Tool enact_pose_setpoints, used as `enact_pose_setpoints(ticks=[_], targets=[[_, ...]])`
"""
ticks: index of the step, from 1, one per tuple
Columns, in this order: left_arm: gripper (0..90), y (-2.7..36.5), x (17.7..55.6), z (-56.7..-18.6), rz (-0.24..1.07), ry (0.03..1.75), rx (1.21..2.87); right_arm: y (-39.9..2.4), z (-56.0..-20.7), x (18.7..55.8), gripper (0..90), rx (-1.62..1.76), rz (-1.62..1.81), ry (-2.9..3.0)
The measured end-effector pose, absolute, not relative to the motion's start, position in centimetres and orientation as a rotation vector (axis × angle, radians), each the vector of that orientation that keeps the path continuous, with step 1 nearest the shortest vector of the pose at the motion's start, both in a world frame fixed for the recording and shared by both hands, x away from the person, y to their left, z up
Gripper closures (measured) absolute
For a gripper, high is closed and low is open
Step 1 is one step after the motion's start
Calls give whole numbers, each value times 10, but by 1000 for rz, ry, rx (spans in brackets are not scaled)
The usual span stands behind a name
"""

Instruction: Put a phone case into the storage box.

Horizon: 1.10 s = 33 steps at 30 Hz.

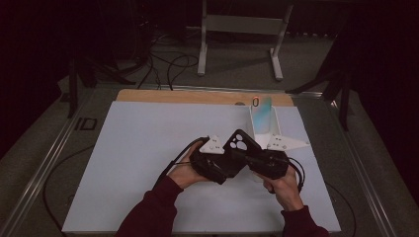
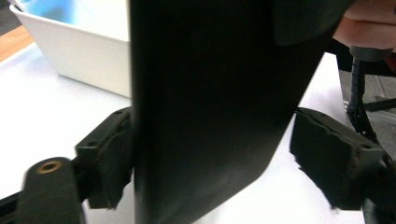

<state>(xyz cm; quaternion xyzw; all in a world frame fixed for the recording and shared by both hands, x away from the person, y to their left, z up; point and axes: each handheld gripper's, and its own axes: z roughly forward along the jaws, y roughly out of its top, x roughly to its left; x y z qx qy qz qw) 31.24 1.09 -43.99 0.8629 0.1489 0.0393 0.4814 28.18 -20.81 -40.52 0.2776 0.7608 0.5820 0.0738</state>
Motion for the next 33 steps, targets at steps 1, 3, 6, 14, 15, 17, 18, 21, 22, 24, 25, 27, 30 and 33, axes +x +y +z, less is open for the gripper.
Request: enact_pose_setpoints(ticks=[1, 3, 6, 14, 15, 17, 18, 21, 22, 24, 25, 27, 30, 33], targets=[[234, 11, 311, -439, 115, 357, 2106, -208, -405, 282, 870, 838, 1745, 2287], [261, 11, 309, -438, 135, 357, 2104, -209, -406, 284, 870, 846, 1741, 2283], [333, 13, 308, -437, 144, 353, 2092, -212, -405, 284, 866, 854, 1735, 2272], [585, 20, 310, -436, 115, 354, 2049, -220, -403, 285, 761, 848, 1705, 2267], [585, 20, 311, -437, 109, 353, 2057, -220, -403, 286, 725, 847, 1685, 2269], [626, 20, 311, -439, 108, 355, 2066, -219, -403, 286, 666, 843, 1657, 2268], [698, 20, 311, -439, 112, 360, 2069, -218, -403, 287, 562, 852, 1623, 2264], [764, 18, 310, -441, 103, 343, 2080, -218, -405, 290, 461, 873, 1626, 2274], [784, 18, 310, -441, 102, 340, 2080, -217, -405, 291, 418, 887, 1636, 2274], [795, 18, 310, -442, 102, 335, 2079, -216, -406, 292, 367, 891, 1638, 2278], [797, 18, 310, -442, 98, 328, 2079, -215, -405, 292, 339, 898, 1633, 2281], [802, 17, 307, -441, 107, 314, 2084, -211, -405, 291, 226, 911, 1566, 2284], [804, 17, 305, -440, 120, 306, 2086, -209, -405, 290, 126, 932, 1513, 2267], [804, 18, 307, -439, 138, 330, 2072, -211, -403, 289, 105, 971, 1504, 2237]])
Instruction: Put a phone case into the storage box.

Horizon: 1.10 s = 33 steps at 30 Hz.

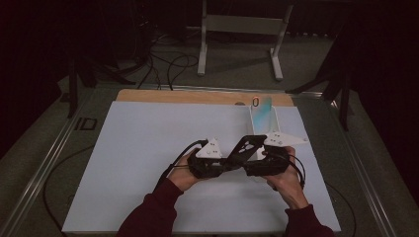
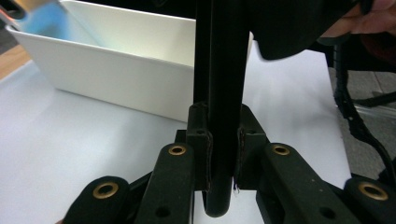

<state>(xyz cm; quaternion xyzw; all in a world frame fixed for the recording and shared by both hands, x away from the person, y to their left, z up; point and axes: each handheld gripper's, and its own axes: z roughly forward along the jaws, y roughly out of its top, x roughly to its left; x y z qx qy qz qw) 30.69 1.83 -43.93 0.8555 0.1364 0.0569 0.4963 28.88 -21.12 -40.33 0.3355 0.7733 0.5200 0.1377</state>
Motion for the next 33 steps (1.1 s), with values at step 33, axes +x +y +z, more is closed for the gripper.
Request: enact_pose_setpoints(ticks=[33], targets=[[803, 16, 310, -446, 167, 431, 2061, -208, -381, 289, 106, 1194, 1565, 1989]])
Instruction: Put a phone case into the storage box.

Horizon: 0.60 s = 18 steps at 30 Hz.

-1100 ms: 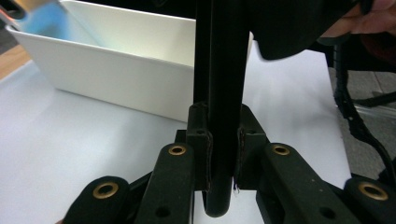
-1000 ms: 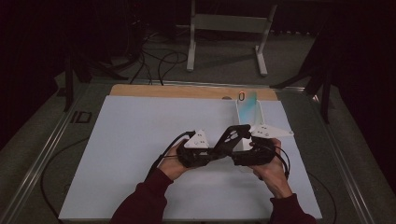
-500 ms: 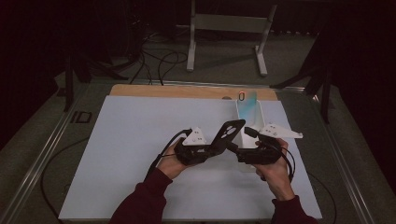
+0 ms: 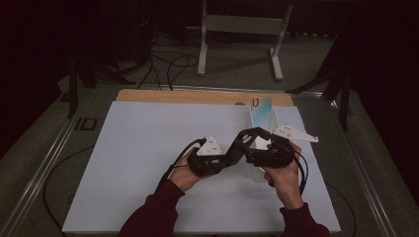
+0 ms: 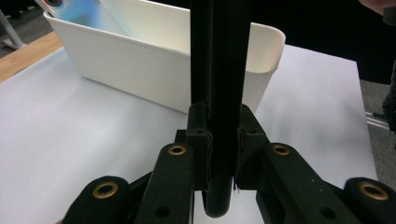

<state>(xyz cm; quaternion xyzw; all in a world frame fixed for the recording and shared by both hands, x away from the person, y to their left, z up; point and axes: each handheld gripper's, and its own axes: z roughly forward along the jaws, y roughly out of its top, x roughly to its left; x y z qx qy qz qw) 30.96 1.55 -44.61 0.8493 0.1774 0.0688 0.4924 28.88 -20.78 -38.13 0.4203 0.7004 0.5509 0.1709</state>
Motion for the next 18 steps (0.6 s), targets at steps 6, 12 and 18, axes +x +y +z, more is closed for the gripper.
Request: enact_pose_setpoints(ticks=[6, 12, 18], targets=[[803, 14, 309, -447, 161, 436, 2051, -208, -384, 291, 104, 1241, 1585, 1955], [805, 13, 308, -448, 158, 442, 2033, -207, -388, 293, 93, 1273, 1584, 1930], [806, 13, 308, -448, 147, 445, 2026, -209, -394, 295, 99, 1315, 1624, 1926]])
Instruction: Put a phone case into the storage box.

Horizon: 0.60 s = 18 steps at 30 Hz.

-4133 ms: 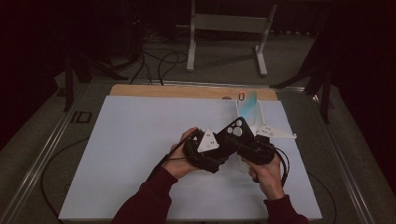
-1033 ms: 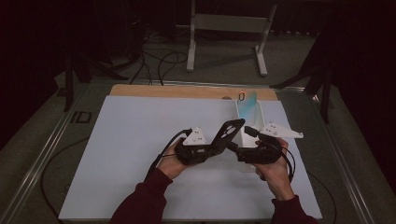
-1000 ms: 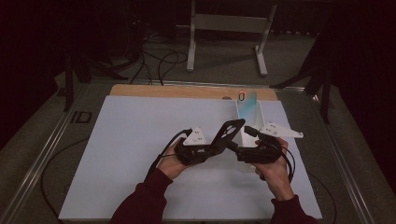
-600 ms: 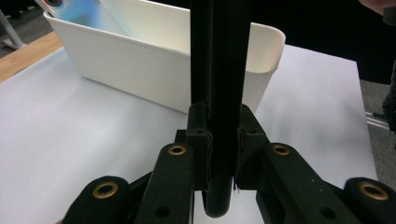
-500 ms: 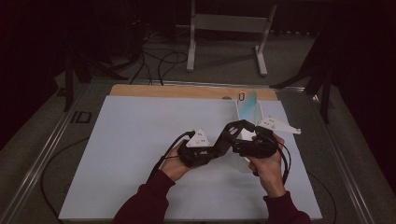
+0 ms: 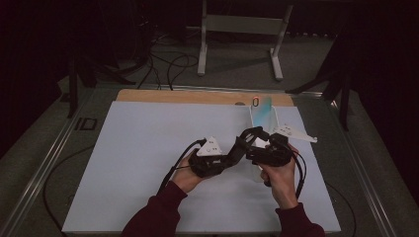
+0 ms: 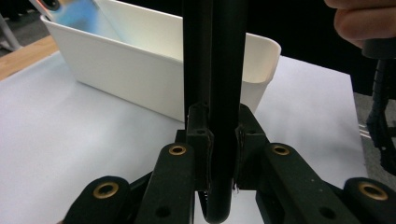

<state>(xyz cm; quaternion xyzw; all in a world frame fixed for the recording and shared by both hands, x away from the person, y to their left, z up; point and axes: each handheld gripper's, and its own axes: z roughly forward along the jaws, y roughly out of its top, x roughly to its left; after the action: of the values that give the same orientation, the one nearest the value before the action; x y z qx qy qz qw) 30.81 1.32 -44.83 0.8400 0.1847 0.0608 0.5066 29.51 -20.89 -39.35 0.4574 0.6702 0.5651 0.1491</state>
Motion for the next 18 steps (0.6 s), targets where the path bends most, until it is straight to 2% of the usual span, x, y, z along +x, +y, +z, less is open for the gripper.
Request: enact_pose_setpoints(ticks=[10, 13, 14, 18], targets=[[794, 12, 309, -449, 133, 458, 2038, -203, -391, 293, 128, 1300, 1587, 1921], [714, 13, 308, -449, 133, 459, 2036, -201, -390, 293, 130, 1291, 1571, 1918], [714, 14, 308, -448, 141, 460, 2038, -201, -389, 292, 131, 1281, 1562, 1918], [597, 19, 310, -445, 157, 482, 2047, -200, -387, 294, 133, 1268, 1527, 1920]])
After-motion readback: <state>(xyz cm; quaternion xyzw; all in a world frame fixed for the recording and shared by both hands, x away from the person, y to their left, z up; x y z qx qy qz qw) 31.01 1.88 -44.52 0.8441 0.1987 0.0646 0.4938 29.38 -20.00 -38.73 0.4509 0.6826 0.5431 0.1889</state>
